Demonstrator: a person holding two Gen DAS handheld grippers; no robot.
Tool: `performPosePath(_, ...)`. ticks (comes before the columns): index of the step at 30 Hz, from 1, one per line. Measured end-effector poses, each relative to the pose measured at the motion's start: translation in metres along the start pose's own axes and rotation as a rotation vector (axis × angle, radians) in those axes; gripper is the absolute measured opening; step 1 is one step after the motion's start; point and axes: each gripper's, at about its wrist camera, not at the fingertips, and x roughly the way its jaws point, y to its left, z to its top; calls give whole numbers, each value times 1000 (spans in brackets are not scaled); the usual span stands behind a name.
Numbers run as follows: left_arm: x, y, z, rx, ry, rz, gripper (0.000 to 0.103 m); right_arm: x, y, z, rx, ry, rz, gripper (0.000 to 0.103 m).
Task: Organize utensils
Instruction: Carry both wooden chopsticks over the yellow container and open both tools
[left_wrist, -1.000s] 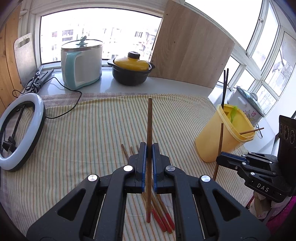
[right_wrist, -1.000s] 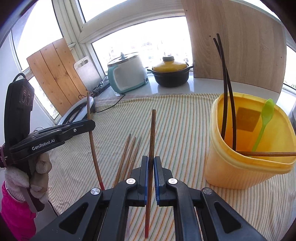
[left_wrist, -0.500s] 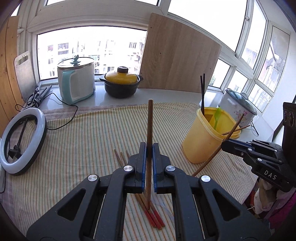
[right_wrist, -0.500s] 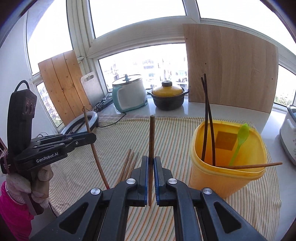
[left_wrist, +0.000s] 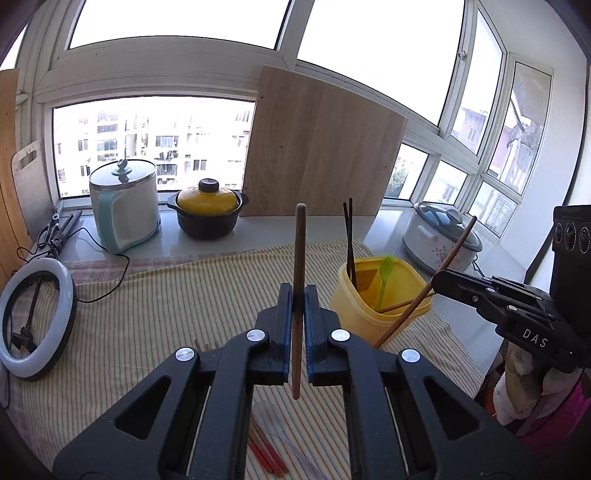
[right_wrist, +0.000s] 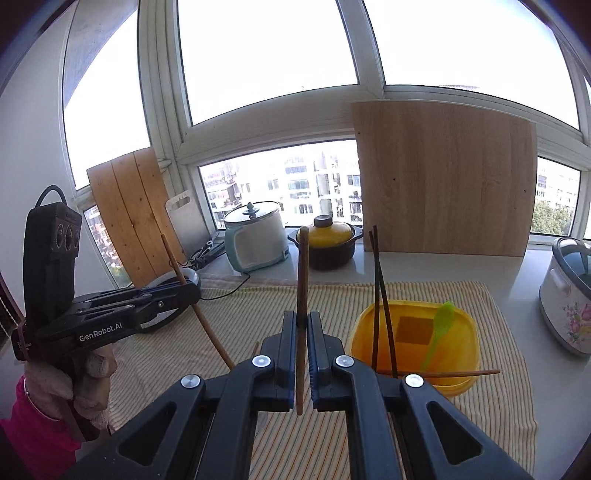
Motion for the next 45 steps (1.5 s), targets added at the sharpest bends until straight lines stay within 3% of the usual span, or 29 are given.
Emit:
performPosePath(18, -2, -53, 52, 52, -100, -73, 4, -45, -56, 39, 100, -162, -91, 3)
performPosePath(33, 35, -89, 69, 91, -99, -89, 4, -25, -100, 26, 167, -109, -173, 3)
performPosePath(45, 81, -94, 49, 80, 4, -75, 4, -1, -110, 6, 177, -26, -179, 3)
